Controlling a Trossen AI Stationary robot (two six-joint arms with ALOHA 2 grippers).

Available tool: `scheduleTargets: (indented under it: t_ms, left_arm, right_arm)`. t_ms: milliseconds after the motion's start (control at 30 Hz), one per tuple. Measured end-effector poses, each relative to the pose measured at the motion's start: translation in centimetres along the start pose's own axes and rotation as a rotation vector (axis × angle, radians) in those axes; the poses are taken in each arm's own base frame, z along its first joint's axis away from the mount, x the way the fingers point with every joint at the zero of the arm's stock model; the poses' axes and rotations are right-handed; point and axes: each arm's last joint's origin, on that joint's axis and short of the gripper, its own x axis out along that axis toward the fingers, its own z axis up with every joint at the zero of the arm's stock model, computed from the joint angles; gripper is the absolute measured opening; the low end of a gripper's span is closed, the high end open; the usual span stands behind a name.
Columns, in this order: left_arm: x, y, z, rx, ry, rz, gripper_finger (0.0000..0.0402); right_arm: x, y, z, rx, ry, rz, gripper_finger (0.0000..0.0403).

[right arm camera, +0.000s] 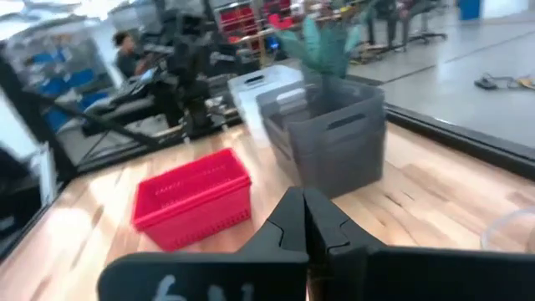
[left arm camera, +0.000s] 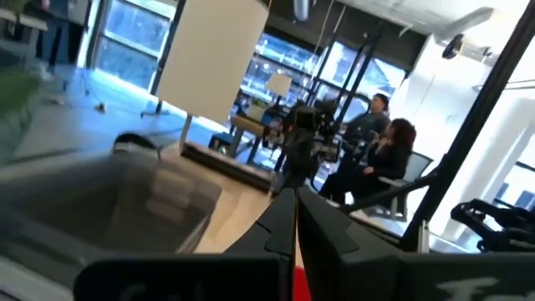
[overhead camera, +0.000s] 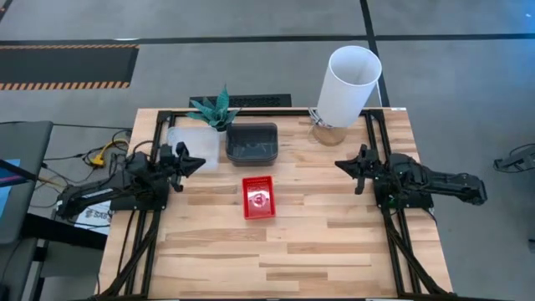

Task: Stack baskets by color
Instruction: Return to Home Position

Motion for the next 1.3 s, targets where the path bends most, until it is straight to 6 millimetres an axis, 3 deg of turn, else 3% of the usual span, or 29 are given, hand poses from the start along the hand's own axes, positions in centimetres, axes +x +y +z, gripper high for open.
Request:
scheduleTargets:
  t_ms: [233, 533, 800, 1300]
  left_arm:
    - [0.1, 0.8, -1.4, 0.013, 0.055, 0.069, 0.0000]
    - [0.0, 1.3, -1.7, 0.269, 0.083, 0.198, 0.0000]
    - [0.0, 1.3, -1.7, 0.275, 0.077, 0.211, 0.0000]
    - [0.0, 1.4, -1.8, 0.273, 0.079, 0.211, 0.0000]
  right_arm:
    - [0.0, -0.1, -0.1, -0.158, 0.023, 0.050, 0.0002]
    - [0.1, -0.5, 0.0, -0.238, 0.016, 0.003, 0.0018]
    - [0.1, -0.6, -0.1, -0.238, 0.017, 0.001, 0.0041]
    - [0.1, -0.6, -0.1, -0.238, 0.020, 0.000, 0.0043]
